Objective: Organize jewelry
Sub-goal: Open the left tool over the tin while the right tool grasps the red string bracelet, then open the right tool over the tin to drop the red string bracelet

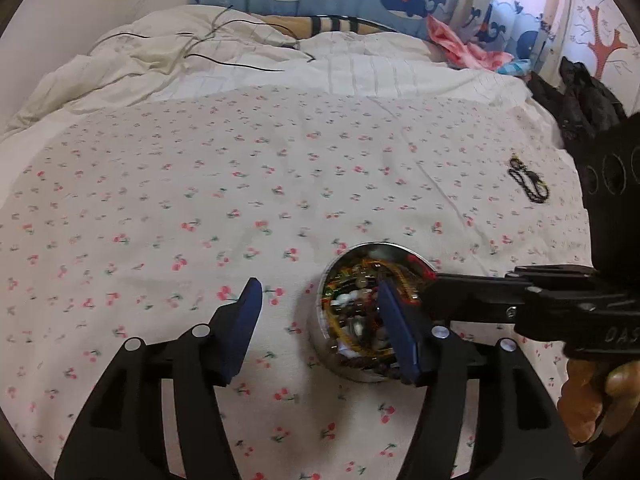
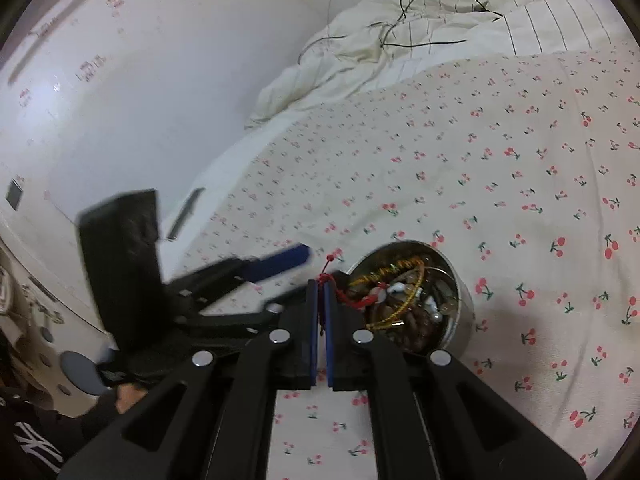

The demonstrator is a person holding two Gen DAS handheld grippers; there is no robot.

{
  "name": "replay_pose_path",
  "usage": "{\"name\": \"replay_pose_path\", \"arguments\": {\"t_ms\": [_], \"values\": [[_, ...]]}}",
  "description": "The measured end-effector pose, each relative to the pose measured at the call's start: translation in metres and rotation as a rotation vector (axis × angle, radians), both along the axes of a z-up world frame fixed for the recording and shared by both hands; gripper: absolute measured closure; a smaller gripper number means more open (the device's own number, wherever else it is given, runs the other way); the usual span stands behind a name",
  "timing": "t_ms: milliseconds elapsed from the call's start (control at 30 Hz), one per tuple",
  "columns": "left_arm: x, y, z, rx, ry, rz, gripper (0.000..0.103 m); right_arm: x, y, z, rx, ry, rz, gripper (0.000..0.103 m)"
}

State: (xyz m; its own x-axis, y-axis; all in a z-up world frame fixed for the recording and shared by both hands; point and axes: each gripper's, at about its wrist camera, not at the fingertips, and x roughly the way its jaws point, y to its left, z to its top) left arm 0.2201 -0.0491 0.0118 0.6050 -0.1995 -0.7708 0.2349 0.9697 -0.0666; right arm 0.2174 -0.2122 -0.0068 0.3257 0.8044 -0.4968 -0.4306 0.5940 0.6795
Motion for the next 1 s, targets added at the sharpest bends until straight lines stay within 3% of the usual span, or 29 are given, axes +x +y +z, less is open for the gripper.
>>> {"name": "replay_pose_path", "arguments": {"t_ms": [333,400,433,467,667,1000], "values": [[-0.005,0.022,0.014,-0.039,-0.028,0.035,0.033,0.000,0.005,-0.013,-0.219,-0.006,-0.057,0.097],[-0.005,0.026,0.015,-0.052,-0.025,0.045,0.033,-0.003,0.007,-0.011,-0.270,-0.025,-0.063,0.070],[-0.005,0.029,0.015,-0.060,-0.023,0.049,0.032,-0.005,0.008,-0.009,-0.300,-0.039,-0.067,0.040],[-0.005,0.030,0.015,-0.065,-0.021,0.050,0.032,-0.008,0.009,-0.006,-0.325,-0.065,-0.076,0.035],[-0.007,0.033,0.013,-0.057,-0.017,0.050,0.032,-0.018,0.005,0.006,-0.386,-0.120,-0.080,0.035],[-0.026,0.020,0.012,-0.050,-0.029,0.012,0.028,-0.033,-0.046,0.032,-0.331,-0.123,-0.176,0.030]]}}
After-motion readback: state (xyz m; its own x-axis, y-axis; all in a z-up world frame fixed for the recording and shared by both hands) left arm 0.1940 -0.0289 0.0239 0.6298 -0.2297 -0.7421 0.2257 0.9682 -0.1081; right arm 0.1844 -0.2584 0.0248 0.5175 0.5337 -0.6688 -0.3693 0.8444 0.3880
